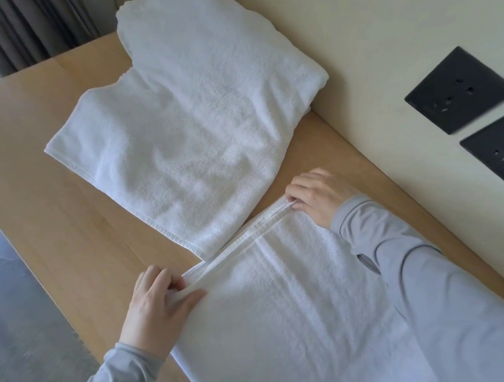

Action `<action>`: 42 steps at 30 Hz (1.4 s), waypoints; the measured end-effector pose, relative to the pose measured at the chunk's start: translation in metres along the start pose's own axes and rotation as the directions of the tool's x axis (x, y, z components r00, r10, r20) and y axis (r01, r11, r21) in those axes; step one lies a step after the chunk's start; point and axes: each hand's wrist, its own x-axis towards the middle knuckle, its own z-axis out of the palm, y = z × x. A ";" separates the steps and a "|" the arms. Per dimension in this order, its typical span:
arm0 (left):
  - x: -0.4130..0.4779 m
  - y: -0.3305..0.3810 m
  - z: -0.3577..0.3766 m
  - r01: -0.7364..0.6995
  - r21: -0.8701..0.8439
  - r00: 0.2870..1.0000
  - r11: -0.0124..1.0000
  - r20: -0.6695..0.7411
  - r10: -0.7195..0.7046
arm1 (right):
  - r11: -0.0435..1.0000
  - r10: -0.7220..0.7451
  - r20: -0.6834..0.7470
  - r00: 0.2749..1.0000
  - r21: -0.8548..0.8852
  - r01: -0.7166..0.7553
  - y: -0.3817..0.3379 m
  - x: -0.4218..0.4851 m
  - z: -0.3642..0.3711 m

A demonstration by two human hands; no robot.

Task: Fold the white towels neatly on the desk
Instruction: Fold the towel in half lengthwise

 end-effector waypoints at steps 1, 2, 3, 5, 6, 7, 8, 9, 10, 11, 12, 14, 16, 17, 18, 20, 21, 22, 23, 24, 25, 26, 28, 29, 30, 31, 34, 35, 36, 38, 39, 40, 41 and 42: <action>0.000 -0.001 -0.001 -0.016 0.002 1.000 1.000 0.003 0.016 | 1.000 -0.027 -0.028 0.999 -0.007 0.027 -0.001 0.000 -0.002; 0.001 -0.002 -0.001 -0.031 0.004 1.000 0.999 0.001 0.031 | 0.999 -0.052 -0.077 0.996 -0.005 0.052 -0.002 -0.001 -0.004; 0.001 -0.003 -0.002 -0.046 0.005 0.999 0.999 0.000 0.046 | 0.998 -0.063 -0.117 0.991 0.001 0.064 -0.004 -0.001 -0.006; 0.002 -0.006 -0.002 -0.061 -0.001 0.998 0.998 -0.003 0.061 | 0.998 -0.056 -0.133 0.990 0.014 0.058 -0.006 -0.004 -0.008; 0.002 -0.007 -0.002 -0.066 -0.002 0.998 0.998 -0.005 0.066 | 0.998 -0.054 -0.130 0.990 0.018 0.056 -0.006 -0.005 -0.009; 0.003 -0.007 -0.002 -0.071 0.003 0.997 0.997 -0.010 0.071 | 0.998 -0.052 -0.126 0.991 0.023 0.055 -0.007 -0.006 -0.010; 0.003 -0.008 -0.003 -0.077 0.012 0.997 0.997 -0.014 0.077 | 0.998 -0.045 -0.123 0.991 0.028 0.049 -0.007 -0.008 -0.010; 0.002 -0.009 -0.003 -0.083 0.022 0.996 0.996 -0.021 0.084 | 0.999 -0.032 -0.127 0.991 0.029 0.036 -0.008 -0.008 -0.010; 0.001 -0.009 -0.003 -0.093 0.030 0.995 0.995 -0.032 0.094 | 0.999 -0.009 -0.135 0.991 0.029 0.013 -0.008 -0.009 -0.009; 0.000 -0.008 -0.004 -0.098 0.030 0.994 0.995 -0.044 0.099 | 1.000 0.019 -0.145 0.989 0.028 -0.015 -0.008 -0.009 -0.008; -0.001 -0.007 -0.005 -0.091 0.019 0.995 0.996 -0.049 0.092 | 0.999 0.044 -0.152 0.987 0.023 -0.041 -0.008 -0.008 -0.007; -0.001 -0.006 -0.007 -0.068 -0.015 0.997 0.998 -0.044 0.067 | 0.997 0.078 -0.132 0.988 0.004 -0.078 -0.005 -0.004 -0.004; -0.001 -0.007 -0.009 -0.043 -0.031 0.999 0.999 -0.030 0.042 | 0.996 0.088 -0.059 0.994 -0.017 -0.089 -0.004 0.004 -0.002; -0.001 -0.007 -0.010 -0.031 -0.028 0.999 0.999 -0.025 0.030 | 0.996 0.086 -0.016 0.996 -0.021 -0.086 -0.006 0.009 -0.001; 0.001 -0.007 -0.011 -0.007 -0.024 1.000 1.000 -0.023 0.006 | 0.996 0.086 0.023 0.996 -0.030 -0.086 -0.007 0.014 -0.001; 0.003 -0.004 -0.010 0.084 -0.038 0.996 0.996 -0.026 -0.085 | 0.991 0.127 0.061 0.990 -0.048 -0.124 -0.005 0.017 0.003; 0.004 -0.001 -0.012 0.125 -0.056 0.991 0.991 -0.034 -0.127 | 0.987 0.156 0.055 0.986 -0.054 -0.153 -0.003 0.017 0.003; 0.005 0.002 -0.013 0.146 -0.064 0.988 0.987 -0.038 -0.149 | 0.980 0.192 0.045 0.980 -0.065 -0.189 0.001 0.014 0.004; 0.005 0.005 -0.014 0.144 -0.049 0.989 0.988 -0.038 -0.146 | 0.970 0.233 0.029 0.972 -0.072 -0.231 0.004 0.011 0.004; 0.005 0.007 -0.016 0.118 -0.014 0.993 0.993 -0.028 -0.118 | 0.959 0.276 0.007 0.961 -0.068 -0.275 0.007 0.008 0.005; 0.005 0.008 -0.018 0.085 0.016 0.996 0.996 -0.006 -0.085 | 0.948 0.315 -0.016 0.949 -0.046 -0.315 0.009 0.006 0.007; 0.005 0.009 -0.020 0.056 0.032 0.998 0.998 0.013 -0.056 | 0.939 0.342 -0.038 0.939 -0.019 -0.343 0.010 0.004 0.008; 0.007 0.009 -0.026 0.008 0.029 1.000 1.000 0.004 -0.008 | 0.924 0.382 -0.071 0.921 0.042 -0.380 0.010 0.003 0.011; 0.008 0.008 -0.028 -0.015 0.046 1.000 0.999 -0.016 0.016 | 0.913 0.407 -0.077 0.910 0.077 -0.401 0.010 0.003 0.011; 0.009 0.005 -0.030 -0.035 0.083 0.999 0.996 -0.025 0.037 | 0.900 0.432 -0.075 0.899 0.111 -0.422 0.012 0.003 0.012; 0.010 0.003 -0.030 -0.042 0.127 0.999 0.991 -0.023 0.045 | 0.891 0.445 -0.075 0.892 0.130 -0.434 0.013 0.003 0.012; 0.010 -0.004 -0.021 0.063 0.214 0.997 0.975 0.019 -0.068 | 0.865 0.500 -0.115 0.859 0.126 -0.486 0.017 0.003 0.016; 0.010 -0.005 -0.018 0.096 0.219 0.994 0.971 0.036 -0.106 | 0.825 0.559 -0.137 0.818 0.192 -0.532 0.018 0.003 0.018; 0.009 -0.004 -0.016 0.115 0.230 0.992 0.966 0.032 -0.126 | 0.759 0.633 -0.143 0.761 0.308 -0.574 0.018 0.003 0.020; 0.003 0.001 -0.012 0.100 0.298 0.995 0.949 -0.044 -0.091 | 0.600 0.741 -0.108 0.663 0.549 -0.582 0.015 0.003 0.025; -0.001 0.008 -0.008 0.050 0.355 0.996 0.933 -0.082 -0.022 | 0.574 0.753 -0.118 0.648 0.600 -0.558 0.011 0.004 0.028; -0.006 0.017 -0.003 -0.026 0.399 0.994 0.917 -0.084 0.066 | 0.569 0.756 -0.143 0.639 0.624 -0.535 0.008 0.005 0.030; -0.010 0.028 0.004 -0.119 0.427 0.986 0.896 -0.055 0.157 | 0.561 0.761 -0.166 0.628 0.654 -0.507 0.004 0.006 0.031; -0.014 0.038 0.012 -0.205 0.427 0.974 0.881 0.000 0.227 | 0.540 0.769 -0.178 0.614 0.695 -0.475 0.001 0.006 0.030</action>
